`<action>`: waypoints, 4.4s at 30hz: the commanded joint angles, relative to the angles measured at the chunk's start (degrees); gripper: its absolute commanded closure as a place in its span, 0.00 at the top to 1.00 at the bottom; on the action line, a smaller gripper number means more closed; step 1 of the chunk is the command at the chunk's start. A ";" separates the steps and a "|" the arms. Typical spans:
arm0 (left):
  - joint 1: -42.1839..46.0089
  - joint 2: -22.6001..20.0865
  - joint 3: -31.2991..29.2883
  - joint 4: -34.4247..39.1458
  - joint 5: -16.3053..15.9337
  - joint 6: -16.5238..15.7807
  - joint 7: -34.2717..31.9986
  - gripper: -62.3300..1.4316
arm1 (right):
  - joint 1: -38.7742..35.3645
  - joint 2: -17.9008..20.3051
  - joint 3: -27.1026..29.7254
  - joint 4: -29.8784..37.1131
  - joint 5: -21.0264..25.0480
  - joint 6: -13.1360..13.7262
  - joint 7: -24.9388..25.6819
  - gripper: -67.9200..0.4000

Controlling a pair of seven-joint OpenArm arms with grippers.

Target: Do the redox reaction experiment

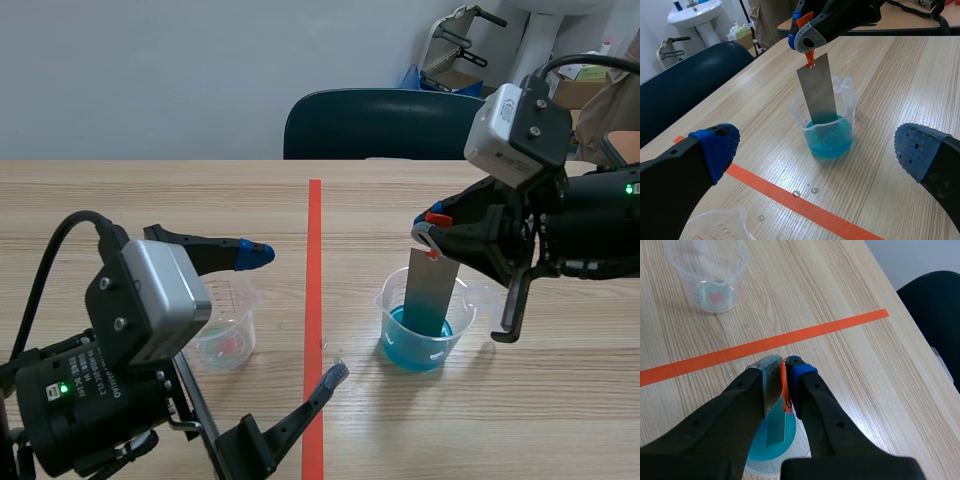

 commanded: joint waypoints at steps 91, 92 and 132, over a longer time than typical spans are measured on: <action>0.00 0.31 -0.20 1.29 -0.61 -0.09 -0.72 1.00 | 0.90 0.52 23.93 27.98 41.92 4.35 -43.15 0.01; 0.00 0.31 -0.20 1.29 -0.61 -0.09 -0.72 1.00 | 0.87 0.46 23.91 27.98 41.92 4.35 -43.15 0.01; 0.00 0.31 -0.20 1.29 -0.61 -0.09 -0.70 1.00 | 0.76 0.48 23.91 27.98 41.90 4.35 -43.12 0.01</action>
